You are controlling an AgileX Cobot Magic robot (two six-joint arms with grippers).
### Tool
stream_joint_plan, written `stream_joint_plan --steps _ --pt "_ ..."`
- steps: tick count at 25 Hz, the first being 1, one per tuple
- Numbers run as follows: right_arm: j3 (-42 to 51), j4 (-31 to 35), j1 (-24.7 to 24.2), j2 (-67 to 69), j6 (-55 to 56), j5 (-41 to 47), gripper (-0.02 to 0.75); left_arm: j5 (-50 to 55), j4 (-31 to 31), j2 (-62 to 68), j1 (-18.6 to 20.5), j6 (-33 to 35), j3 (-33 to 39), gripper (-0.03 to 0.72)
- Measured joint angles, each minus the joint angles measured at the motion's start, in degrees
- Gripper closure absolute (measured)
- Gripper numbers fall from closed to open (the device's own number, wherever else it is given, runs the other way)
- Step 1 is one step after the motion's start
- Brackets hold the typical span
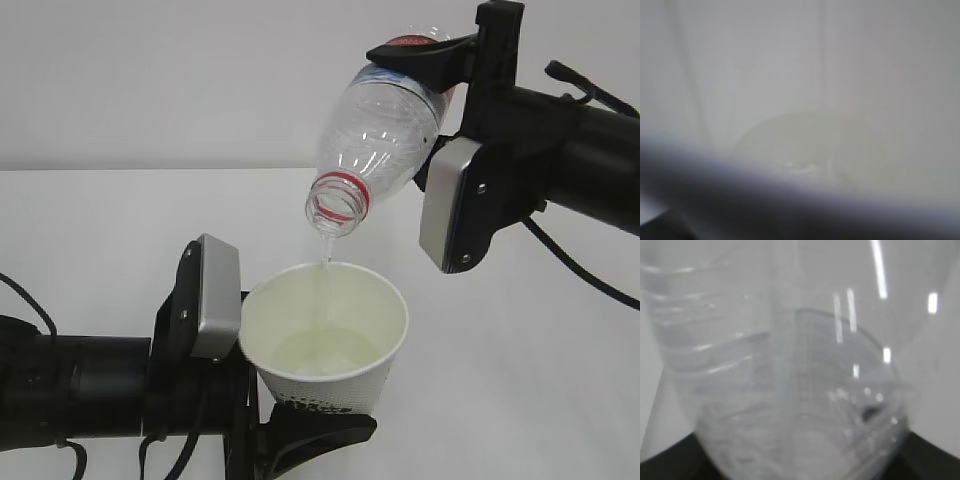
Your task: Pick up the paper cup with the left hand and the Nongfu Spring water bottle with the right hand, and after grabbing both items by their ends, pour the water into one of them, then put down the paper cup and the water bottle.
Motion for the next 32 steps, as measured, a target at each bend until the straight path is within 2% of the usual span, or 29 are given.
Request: stream_joint_plan --steps 32 --pt "0.0 1.6 0.0 0.0 -1.3 -1.4 0.262 0.0 0.0 0.0 0.0 0.1 0.0 0.187"
